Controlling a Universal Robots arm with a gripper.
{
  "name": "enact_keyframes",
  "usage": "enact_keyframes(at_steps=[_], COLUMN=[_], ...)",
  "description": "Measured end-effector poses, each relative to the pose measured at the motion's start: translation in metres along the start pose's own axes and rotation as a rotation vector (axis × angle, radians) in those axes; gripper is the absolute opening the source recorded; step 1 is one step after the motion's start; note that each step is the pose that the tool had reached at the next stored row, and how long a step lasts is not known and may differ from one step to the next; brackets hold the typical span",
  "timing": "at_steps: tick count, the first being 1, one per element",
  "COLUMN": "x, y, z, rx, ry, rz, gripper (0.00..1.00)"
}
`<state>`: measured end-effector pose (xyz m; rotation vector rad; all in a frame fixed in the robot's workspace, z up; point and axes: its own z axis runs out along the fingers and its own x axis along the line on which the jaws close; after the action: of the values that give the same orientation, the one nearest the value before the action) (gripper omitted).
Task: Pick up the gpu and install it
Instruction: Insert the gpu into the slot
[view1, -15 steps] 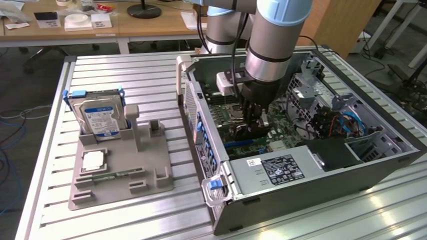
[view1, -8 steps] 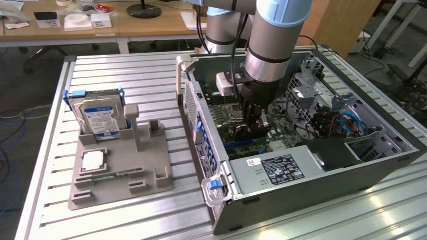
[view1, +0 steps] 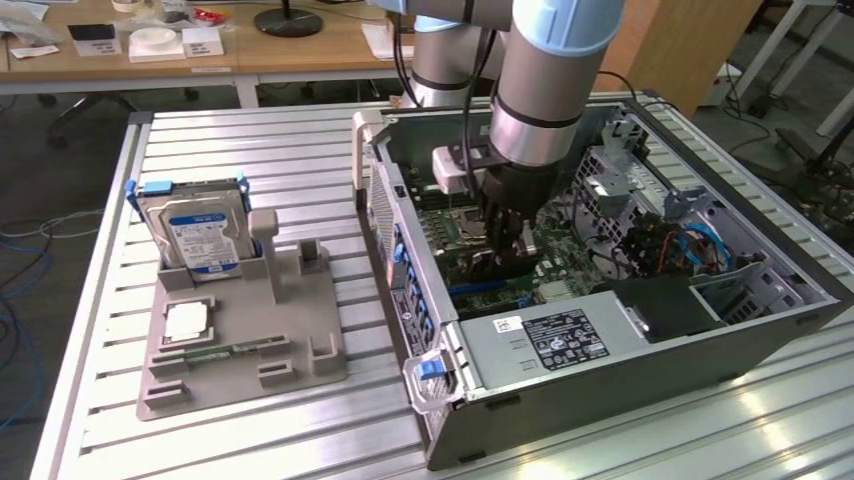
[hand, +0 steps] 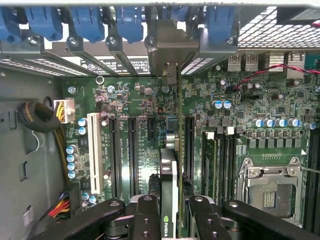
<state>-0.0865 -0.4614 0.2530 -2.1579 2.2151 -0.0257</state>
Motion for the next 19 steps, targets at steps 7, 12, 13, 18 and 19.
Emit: enact_keyframes(at_steps=[7,12,13,18,19], x=[0.0,0.0001,0.0001,0.0001,0.0001], y=[0.0001,0.0002,0.0002,0.0013,0.0015], z=[0.0025,0.0041,0.0041,0.0042,0.0042], rx=[0.0,-0.0001,-0.0001,0.0001,0.0001], ry=[0.0,0.0003,0.0003,-0.0001,-0.0001], rz=[0.0,0.0,0.0,0.0,0.0], gripper=[0.27,0.27,0.27,0.27,0.27])
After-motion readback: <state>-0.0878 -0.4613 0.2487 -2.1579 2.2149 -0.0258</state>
